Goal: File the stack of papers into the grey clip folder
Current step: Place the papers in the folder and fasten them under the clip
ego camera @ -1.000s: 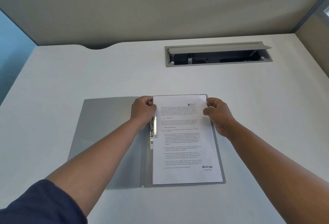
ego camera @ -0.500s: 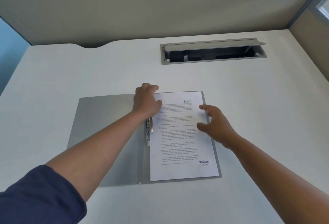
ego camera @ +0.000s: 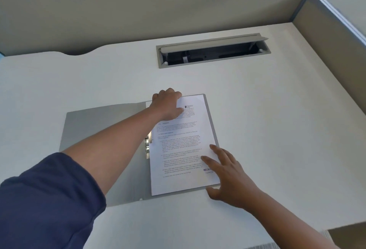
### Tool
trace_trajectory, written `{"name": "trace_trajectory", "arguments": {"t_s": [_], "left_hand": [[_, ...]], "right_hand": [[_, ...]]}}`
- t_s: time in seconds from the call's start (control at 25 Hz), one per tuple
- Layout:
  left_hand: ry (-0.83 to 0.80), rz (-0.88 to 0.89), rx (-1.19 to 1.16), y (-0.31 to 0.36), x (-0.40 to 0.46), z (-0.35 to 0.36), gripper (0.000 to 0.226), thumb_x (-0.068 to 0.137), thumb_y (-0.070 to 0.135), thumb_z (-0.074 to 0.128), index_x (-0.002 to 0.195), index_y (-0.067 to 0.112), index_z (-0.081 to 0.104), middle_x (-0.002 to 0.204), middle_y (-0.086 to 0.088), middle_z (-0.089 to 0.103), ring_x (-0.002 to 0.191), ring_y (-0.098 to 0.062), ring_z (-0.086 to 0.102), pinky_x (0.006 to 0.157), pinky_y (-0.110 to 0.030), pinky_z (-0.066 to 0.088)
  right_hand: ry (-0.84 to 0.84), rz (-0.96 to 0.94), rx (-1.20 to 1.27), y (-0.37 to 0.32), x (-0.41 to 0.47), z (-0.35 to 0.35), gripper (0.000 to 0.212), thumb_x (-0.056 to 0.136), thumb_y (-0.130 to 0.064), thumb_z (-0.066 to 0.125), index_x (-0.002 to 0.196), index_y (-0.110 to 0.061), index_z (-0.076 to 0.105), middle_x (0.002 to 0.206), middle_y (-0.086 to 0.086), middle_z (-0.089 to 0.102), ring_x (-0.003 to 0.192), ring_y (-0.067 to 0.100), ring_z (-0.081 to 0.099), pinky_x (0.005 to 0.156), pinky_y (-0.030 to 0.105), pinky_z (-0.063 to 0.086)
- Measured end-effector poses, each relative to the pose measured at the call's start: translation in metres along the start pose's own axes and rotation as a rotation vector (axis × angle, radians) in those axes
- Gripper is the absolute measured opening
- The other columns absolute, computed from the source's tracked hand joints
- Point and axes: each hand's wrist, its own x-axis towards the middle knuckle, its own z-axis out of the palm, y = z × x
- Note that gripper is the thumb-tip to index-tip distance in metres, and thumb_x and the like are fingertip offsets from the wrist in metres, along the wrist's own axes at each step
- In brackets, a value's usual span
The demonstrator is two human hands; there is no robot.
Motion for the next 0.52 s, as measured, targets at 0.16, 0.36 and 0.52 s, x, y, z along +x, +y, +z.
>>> {"name": "trace_trajectory", "arguments": {"t_s": [0.16, 0.36, 0.52], "left_hand": [[-0.001, 0.002, 0.006, 0.0003, 0.0032, 0.0019, 0.058, 0.092, 0.047, 0.064, 0.144, 0.024, 0.051, 0.14, -0.007, 0.051, 0.125, -0.033, 0.05, 0.103, -0.046, 0.035], [-0.005, -0.012, -0.006, 0.0021, 0.0042, 0.0025, 0.054, 0.092, 0.044, 0.066, 0.14, 0.023, 0.054, 0.134, -0.007, 0.051, 0.121, -0.032, 0.051, 0.101, -0.047, 0.038], [-0.012, -0.02, -0.05, 0.0021, 0.0044, -0.0006, 0.054, 0.092, 0.04, 0.069, 0.14, 0.021, 0.053, 0.135, -0.007, 0.052, 0.122, -0.032, 0.051, 0.1, -0.045, 0.041]], "right_hand": [[0.039, -0.009, -0.001, -0.0023, -0.0022, 0.0051, 0.081, 0.084, -0.046, 0.066, 0.156, -0.03, 0.034, 0.171, -0.002, 0.007, 0.155, 0.022, 0.004, 0.121, 0.042, 0.025], [0.06, -0.024, -0.019, -0.0041, -0.002, 0.0082, 0.073, 0.085, -0.043, 0.065, 0.152, -0.026, 0.042, 0.17, 0.001, 0.015, 0.155, 0.026, 0.01, 0.12, 0.044, 0.03], [0.067, -0.033, -0.019, -0.0036, -0.0034, 0.0102, 0.07, 0.086, -0.042, 0.065, 0.15, -0.024, 0.046, 0.169, 0.003, 0.019, 0.156, 0.027, 0.011, 0.12, 0.044, 0.031]]}}
